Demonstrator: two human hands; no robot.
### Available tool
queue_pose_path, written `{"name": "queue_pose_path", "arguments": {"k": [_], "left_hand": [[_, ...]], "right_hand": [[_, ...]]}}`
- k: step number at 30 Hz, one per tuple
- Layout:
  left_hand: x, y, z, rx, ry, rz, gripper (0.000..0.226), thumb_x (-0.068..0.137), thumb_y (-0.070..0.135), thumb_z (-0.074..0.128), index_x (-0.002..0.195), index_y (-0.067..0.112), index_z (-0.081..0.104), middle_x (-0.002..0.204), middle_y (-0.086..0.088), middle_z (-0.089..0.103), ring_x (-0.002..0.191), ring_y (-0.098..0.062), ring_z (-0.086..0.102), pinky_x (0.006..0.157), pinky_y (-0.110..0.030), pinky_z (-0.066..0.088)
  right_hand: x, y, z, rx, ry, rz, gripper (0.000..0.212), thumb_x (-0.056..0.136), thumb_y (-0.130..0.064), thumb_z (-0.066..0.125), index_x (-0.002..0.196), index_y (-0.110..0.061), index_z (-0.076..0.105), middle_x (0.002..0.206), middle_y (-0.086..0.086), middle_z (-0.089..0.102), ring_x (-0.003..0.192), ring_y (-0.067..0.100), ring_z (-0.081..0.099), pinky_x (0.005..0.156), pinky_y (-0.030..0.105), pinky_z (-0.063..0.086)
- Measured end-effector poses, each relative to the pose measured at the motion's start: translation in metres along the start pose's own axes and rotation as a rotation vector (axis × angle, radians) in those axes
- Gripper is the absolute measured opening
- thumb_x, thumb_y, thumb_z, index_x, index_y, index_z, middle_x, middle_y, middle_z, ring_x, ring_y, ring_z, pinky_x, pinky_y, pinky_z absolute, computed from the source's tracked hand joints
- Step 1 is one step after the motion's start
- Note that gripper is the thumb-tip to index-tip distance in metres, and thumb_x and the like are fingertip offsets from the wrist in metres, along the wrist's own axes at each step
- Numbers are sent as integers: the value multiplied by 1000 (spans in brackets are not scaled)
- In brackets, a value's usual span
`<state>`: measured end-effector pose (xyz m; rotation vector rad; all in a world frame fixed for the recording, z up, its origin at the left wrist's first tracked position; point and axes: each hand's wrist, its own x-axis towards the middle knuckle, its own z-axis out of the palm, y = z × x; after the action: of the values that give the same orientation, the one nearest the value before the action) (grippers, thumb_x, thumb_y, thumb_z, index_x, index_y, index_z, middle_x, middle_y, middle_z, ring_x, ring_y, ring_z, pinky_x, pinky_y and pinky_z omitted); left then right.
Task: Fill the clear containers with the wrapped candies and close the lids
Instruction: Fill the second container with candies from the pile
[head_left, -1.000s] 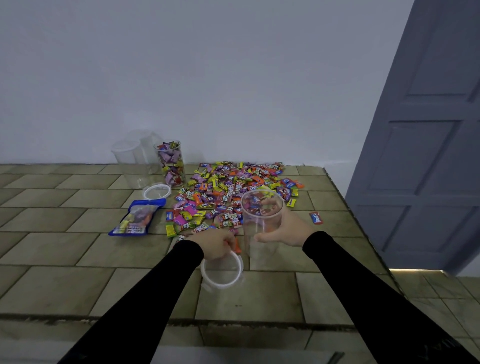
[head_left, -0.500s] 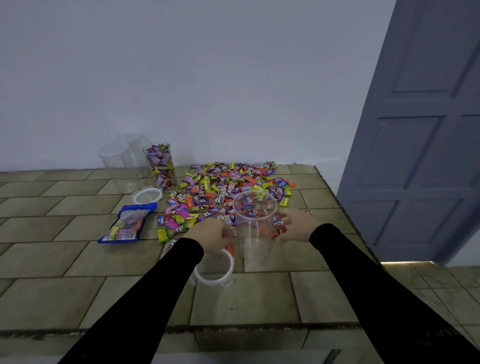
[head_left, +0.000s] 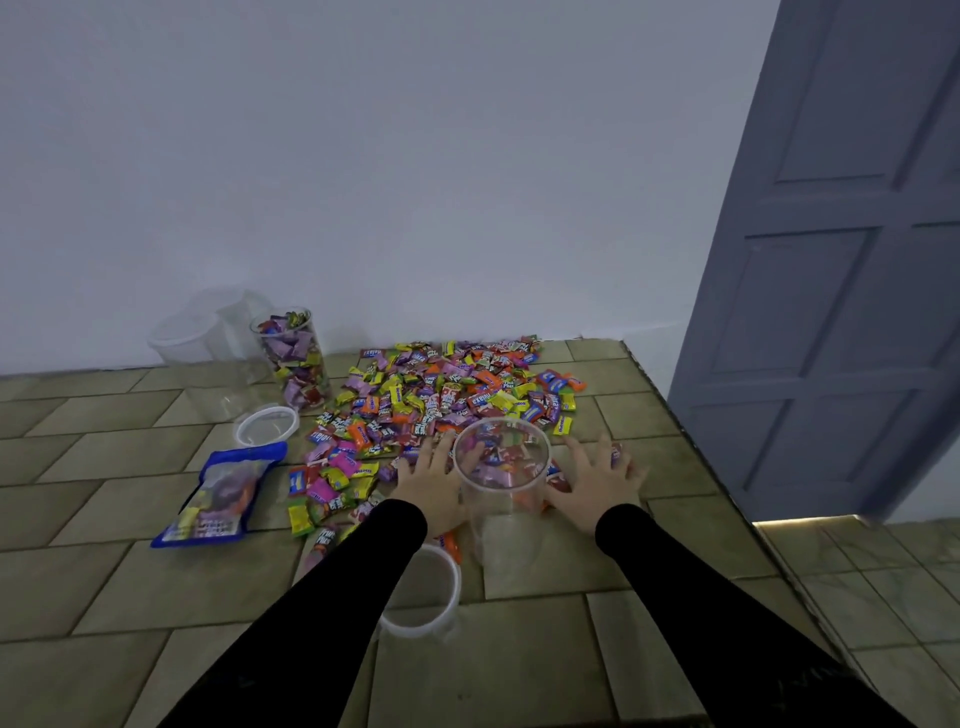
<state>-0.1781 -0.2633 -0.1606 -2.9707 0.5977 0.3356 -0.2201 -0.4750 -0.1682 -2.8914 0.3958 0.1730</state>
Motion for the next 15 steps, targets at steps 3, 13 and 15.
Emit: {"name": "queue_pose_path", "arguments": {"k": [3,13,15], "left_hand": [[10,5,5,35,39,54,81,91,71,30,152,35,-11,161,-9,-15,148,-35,-8,113,-62,8],[45,2,9,-192,133,10,55,99,54,30,151,37,19,162,-3,-5,148,-34,-1,115,-58,6],[50,-1,10,-247,141,5,54,98,53,36,149,38,24,161,-5,0,146,-37,2,114,-58,10]], "right_hand": [[12,-2,6,23,-17,-44,93,74,-81,29,151,-34,10,160,15,-1,144,45,-1,115,58,6],[44,-25,10,-4,54,-206,106,55,-89,11,149,-40,8,160,9,-2,145,35,11,111,56,18],[44,-31,12,-31,80,-251,113,48,-90,11,149,-40,2,160,7,-4,144,34,16,110,55,23]]}}
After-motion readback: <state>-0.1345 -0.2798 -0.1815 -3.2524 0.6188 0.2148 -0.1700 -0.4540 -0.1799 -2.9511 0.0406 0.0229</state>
